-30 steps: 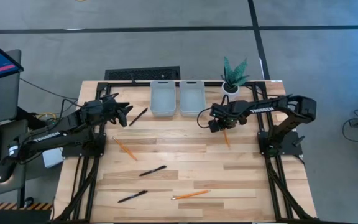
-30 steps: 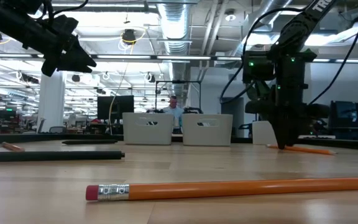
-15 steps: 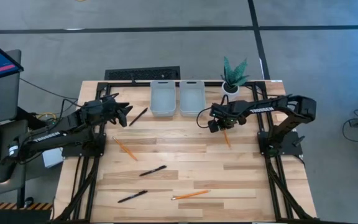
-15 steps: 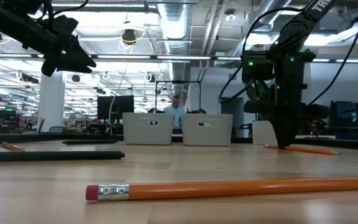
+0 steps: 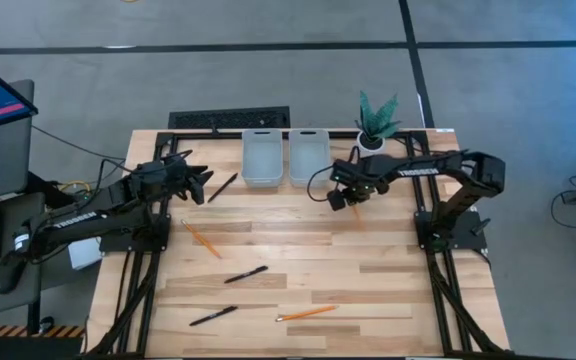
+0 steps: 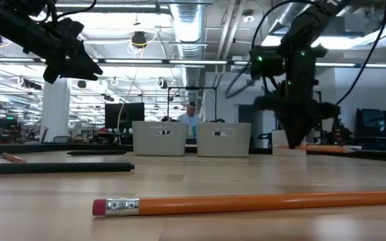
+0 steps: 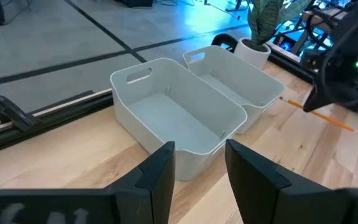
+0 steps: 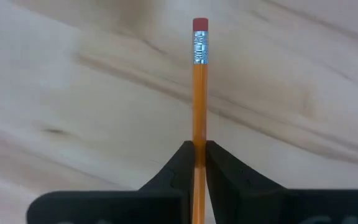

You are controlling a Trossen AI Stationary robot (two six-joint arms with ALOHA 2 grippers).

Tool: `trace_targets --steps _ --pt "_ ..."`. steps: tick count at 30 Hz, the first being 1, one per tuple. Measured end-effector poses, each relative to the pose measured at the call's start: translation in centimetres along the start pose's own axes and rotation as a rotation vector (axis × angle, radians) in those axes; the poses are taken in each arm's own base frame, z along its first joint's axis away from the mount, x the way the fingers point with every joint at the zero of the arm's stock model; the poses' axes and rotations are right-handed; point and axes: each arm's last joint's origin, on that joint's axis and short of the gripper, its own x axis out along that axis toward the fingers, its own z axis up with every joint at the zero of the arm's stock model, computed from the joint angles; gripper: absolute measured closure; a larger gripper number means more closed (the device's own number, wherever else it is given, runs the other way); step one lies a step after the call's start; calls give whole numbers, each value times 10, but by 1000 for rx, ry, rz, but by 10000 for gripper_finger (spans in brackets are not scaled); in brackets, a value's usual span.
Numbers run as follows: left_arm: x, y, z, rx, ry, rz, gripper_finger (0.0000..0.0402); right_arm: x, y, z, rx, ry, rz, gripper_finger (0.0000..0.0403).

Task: Sort pens & pencils
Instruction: Put the top right orange pencil into the right gray bin

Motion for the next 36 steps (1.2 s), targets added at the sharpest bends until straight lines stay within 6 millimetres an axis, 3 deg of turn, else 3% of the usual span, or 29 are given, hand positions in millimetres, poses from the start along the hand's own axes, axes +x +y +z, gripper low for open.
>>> trace_targets --steps 6,17,26,36 --pt "0 0 0 0 0 0 269 -26 14 10 -46 3 40 351" --pt "0 0 0 0 -1 0 269 -60 19 34 -82 -108 19 351" --pt "0 0 0 0 -1 0 269 -81 24 73 -97 -358 185 351" --pt "0 0 0 0 -1 0 269 -97 11 111 -87 -604 273 351"
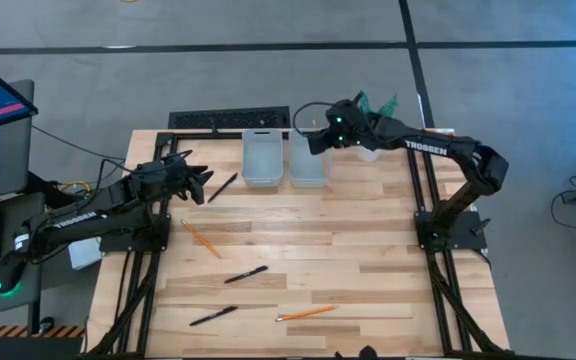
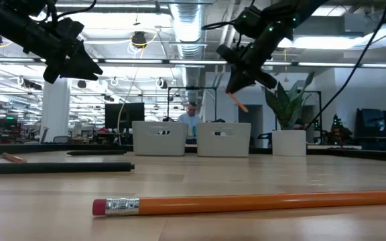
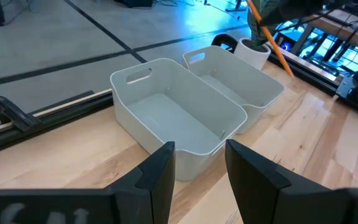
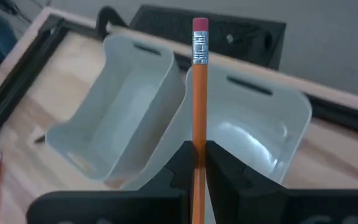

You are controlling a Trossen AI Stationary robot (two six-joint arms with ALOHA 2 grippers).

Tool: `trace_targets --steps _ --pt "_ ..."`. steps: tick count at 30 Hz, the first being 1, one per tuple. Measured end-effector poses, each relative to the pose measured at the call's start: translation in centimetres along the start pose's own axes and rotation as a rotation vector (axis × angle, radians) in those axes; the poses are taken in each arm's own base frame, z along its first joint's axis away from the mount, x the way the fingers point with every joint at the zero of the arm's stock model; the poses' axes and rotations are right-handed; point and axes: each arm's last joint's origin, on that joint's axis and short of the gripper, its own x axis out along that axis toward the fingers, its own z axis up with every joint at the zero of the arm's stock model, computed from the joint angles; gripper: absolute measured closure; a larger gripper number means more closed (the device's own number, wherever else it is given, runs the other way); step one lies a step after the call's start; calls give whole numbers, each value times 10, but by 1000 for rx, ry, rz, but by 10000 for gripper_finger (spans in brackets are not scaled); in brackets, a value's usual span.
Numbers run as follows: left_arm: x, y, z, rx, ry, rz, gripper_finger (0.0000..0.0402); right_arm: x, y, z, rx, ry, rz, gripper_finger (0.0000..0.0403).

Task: Sort pens & pencils
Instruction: Put the top right orange pencil into the right gray bin

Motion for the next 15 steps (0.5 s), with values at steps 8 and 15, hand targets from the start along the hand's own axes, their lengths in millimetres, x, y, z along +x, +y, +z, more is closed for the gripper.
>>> trace_targets --steps 8,15 --pt "0 0 0 1 -5 15 269 14 -6 1 -25 -1 -37 351" --pt "0 1 0 2 -4 24 269 46 -5 -12 -58 62 -49 351"
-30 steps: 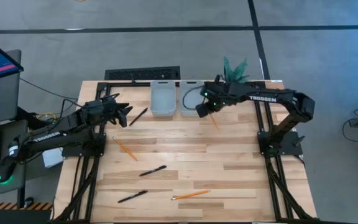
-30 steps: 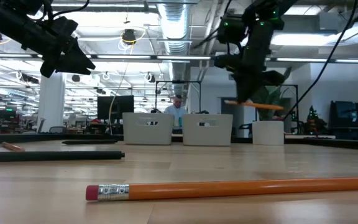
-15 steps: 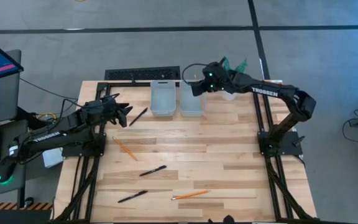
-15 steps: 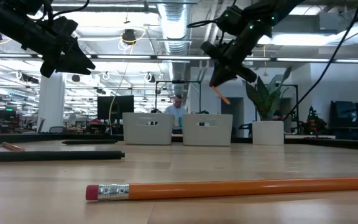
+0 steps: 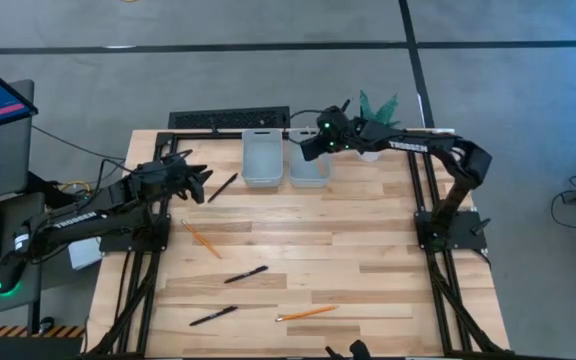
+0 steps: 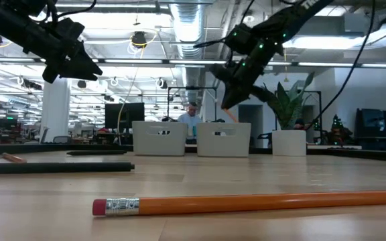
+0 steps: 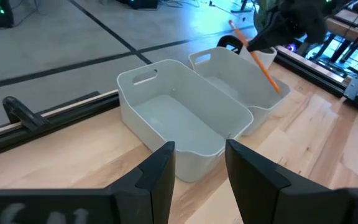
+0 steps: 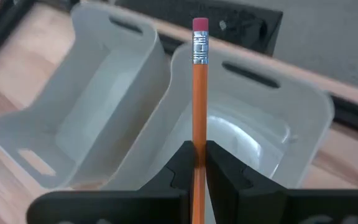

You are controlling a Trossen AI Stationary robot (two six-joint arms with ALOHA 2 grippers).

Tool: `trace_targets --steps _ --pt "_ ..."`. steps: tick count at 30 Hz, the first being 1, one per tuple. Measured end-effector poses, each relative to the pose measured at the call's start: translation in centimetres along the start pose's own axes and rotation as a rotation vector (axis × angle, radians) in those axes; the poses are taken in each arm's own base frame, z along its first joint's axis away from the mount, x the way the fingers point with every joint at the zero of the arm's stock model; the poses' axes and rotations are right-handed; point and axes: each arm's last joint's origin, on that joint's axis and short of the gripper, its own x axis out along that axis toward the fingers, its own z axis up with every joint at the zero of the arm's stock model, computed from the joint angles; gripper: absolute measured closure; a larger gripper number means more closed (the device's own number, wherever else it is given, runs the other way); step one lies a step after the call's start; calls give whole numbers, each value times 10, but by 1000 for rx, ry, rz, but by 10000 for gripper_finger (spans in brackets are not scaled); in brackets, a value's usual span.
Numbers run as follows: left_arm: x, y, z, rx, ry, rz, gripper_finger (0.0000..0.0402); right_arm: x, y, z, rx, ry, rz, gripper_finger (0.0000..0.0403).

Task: Sort pens & pencils
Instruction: Put the top right orange pencil into the right gray bin

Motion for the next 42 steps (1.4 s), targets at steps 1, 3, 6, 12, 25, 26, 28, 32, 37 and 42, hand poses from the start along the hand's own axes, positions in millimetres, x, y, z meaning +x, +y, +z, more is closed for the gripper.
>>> trace_targets --steps 1,3,6,12,25,26,28,32,37,42 --pt "0 0 -1 2 6 3 269 4 0 -2 -6 11 -2 351" --pt "0 1 -2 5 19 9 269 11 -2 -5 -11 38 -13 351" --pt "0 1 -3 9 33 15 269 21 -3 -10 -34 79 -11 351" --pt "0 2 -4 16 37 17 269 28 -4 -14 -35 113 10 351" --pt "0 1 -4 21 36 16 269 28 -2 -13 -52 113 41 351" --pt "0 1 -4 21 36 16 269 28 -2 -13 -47 114 41 350" --pt "0 1 -4 21 35 16 269 28 -2 -13 -35 115 40 346" --pt "0 1 -3 20 35 16 269 27 -2 -13 -32 115 40 333" --pt "0 1 -3 20 35 16 269 27 -2 -13 -31 117 39 318" --pt "0 1 -4 20 35 16 269 27 -2 -13 -31 117 39 314"
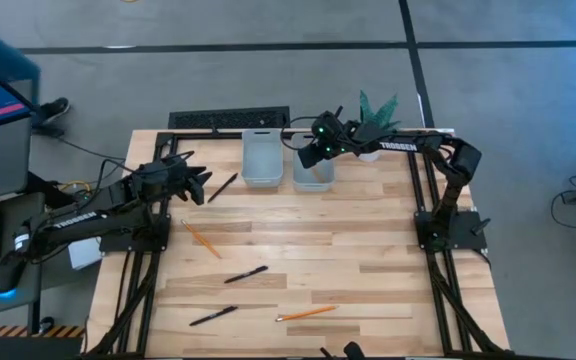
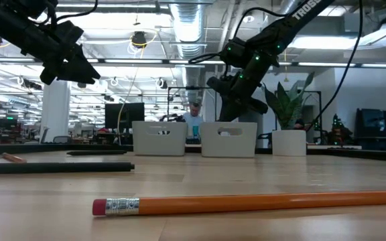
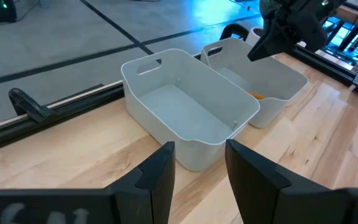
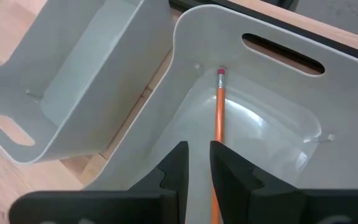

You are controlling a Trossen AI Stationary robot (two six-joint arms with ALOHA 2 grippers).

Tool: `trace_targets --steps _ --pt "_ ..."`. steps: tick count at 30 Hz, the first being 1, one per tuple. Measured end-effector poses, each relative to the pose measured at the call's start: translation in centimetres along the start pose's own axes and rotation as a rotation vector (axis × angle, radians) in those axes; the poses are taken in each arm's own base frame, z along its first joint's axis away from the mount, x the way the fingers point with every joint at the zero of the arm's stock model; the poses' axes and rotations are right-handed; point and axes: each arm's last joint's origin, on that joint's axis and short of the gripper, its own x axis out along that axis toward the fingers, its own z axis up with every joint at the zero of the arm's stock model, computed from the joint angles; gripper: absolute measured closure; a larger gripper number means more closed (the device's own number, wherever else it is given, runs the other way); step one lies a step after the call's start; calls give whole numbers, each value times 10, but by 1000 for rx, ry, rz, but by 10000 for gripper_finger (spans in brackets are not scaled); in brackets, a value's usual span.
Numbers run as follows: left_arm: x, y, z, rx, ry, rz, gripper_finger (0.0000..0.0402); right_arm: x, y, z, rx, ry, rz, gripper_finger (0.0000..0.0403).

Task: Sort pens & pencils
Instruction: Put the top right orange pencil into the right gray bin, then put the top black pen into the left gray bin

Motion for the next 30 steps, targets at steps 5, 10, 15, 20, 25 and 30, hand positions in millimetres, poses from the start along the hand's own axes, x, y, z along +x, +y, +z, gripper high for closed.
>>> trace_targets --steps 5,10,15,20,25,30 --pt "0 0 0 0 0 0 269 0 0 0 22 -1 0 314" --pt "0 0 0 0 0 0 269 -10 3 3 29 -17 40 314" --pt "0 0 0 -1 0 0 269 -37 10 9 18 -69 97 314" --pt "0 0 0 5 0 0 269 -72 22 9 -10 -127 146 315" --pt "0 0 0 14 0 0 269 -104 35 -4 -50 -100 172 315" --pt "0 0 0 14 0 0 269 -127 48 -23 -102 -37 190 316"
